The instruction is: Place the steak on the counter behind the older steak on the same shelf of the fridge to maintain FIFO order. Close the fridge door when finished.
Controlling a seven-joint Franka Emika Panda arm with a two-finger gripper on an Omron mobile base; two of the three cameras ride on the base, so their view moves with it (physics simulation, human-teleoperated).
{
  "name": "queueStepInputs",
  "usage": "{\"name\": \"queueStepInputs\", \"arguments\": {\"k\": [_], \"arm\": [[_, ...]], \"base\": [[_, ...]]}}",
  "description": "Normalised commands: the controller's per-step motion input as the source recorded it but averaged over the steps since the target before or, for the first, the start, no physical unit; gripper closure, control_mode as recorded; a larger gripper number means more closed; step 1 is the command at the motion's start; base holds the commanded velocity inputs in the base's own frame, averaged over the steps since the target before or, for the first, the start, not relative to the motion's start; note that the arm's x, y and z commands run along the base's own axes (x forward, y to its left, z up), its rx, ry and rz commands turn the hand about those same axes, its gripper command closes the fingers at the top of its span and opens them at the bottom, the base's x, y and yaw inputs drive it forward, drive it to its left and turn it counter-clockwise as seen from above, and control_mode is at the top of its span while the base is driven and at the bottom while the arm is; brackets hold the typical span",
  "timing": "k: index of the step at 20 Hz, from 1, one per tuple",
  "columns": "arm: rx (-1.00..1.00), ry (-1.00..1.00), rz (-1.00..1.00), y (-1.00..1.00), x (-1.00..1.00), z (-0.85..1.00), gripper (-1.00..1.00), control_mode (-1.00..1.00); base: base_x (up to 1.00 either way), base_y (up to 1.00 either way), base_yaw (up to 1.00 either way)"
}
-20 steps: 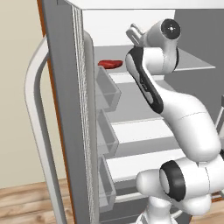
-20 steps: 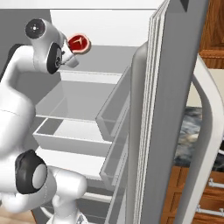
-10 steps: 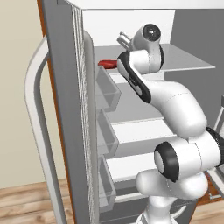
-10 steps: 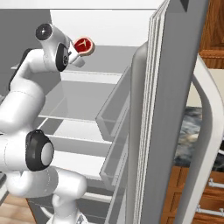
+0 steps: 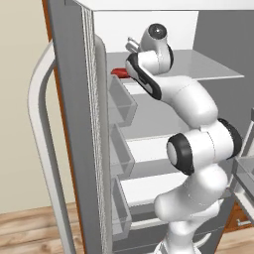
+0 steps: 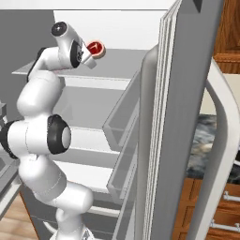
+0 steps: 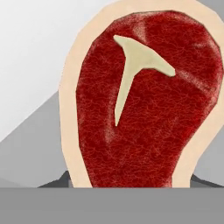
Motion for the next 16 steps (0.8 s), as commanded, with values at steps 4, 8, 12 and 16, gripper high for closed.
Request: {"name": "queueStepInputs", "arguments": {"k": [4,8,12,16], "arm": [[-0.09,0.06,0.0,0.09,0.57,-0.07,1.0,-1.0],[-0.15,-0.04,0.0,0.0,0.35,-0.48,1.0,-1.0],[-0.14,-0.09,0.0,0.0,0.34,-0.46,1.0,-1.0],[-0.06,-0.02,0.0,0.06,0.3,-0.32,1.0,-1.0]], "base": [[0.0,0.0,0.0],[0.0,0.0,0.0],[0.0,0.0,0.0],[0.0,0.0,0.0]]}}
